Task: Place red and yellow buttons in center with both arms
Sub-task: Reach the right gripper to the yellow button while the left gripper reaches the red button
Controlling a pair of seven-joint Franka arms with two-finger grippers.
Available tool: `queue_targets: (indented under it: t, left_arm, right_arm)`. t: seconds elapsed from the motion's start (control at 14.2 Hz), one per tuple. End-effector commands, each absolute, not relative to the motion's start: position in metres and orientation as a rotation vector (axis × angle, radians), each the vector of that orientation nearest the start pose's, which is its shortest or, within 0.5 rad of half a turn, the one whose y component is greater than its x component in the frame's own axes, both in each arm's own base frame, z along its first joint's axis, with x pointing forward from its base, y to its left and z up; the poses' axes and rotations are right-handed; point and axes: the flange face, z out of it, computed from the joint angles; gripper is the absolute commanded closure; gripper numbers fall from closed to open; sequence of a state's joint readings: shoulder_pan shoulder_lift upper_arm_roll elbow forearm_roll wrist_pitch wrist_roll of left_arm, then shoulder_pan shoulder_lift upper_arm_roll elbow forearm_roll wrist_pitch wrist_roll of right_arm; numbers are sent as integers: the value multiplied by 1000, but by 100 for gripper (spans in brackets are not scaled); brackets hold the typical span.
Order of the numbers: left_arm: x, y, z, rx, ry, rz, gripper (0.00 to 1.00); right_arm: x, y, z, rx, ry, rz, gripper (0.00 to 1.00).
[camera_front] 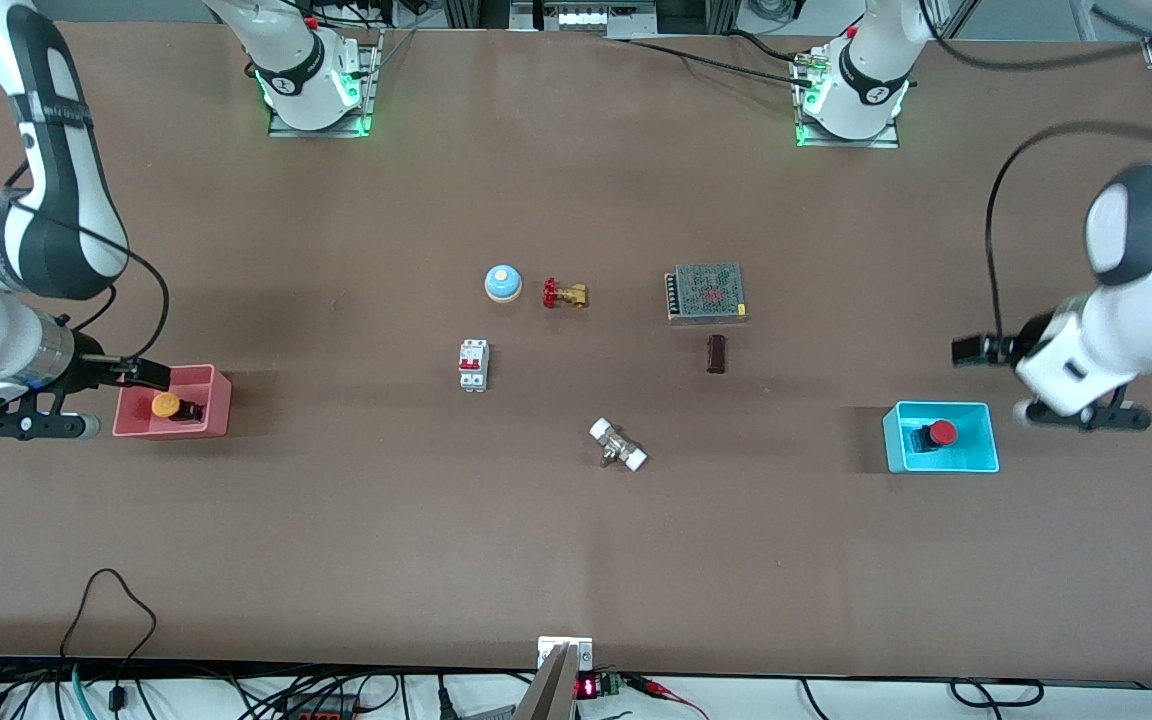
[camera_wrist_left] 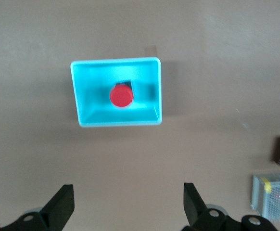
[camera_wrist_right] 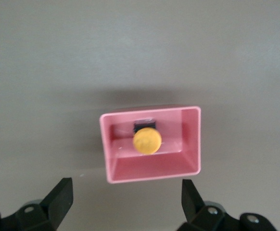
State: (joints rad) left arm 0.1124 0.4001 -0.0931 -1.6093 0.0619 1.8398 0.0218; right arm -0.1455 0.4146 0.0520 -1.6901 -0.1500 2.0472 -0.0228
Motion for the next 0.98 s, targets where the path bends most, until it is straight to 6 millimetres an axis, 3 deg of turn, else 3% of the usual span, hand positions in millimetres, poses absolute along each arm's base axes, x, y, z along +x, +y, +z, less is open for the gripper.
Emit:
queue_targets:
  t: [0.0, 0.21, 0.49, 0.91]
  left_arm:
    - [666, 38, 342, -3115, 47, 220, 0]
    - [670, 37, 296, -3127, 51, 116, 0]
    - [677, 39, 259, -3136, 49, 41, 0]
    - [675, 58, 227, -3142, 86, 1, 1]
  right_arm:
    - [653, -84, 329, -3263, -50, 61, 0]
    - [651, -91, 301, -3252, -140, 41, 0]
    - [652, -93, 278, -3243, -153, 52, 0]
    - [651, -101, 252, -3236, -153, 43, 0]
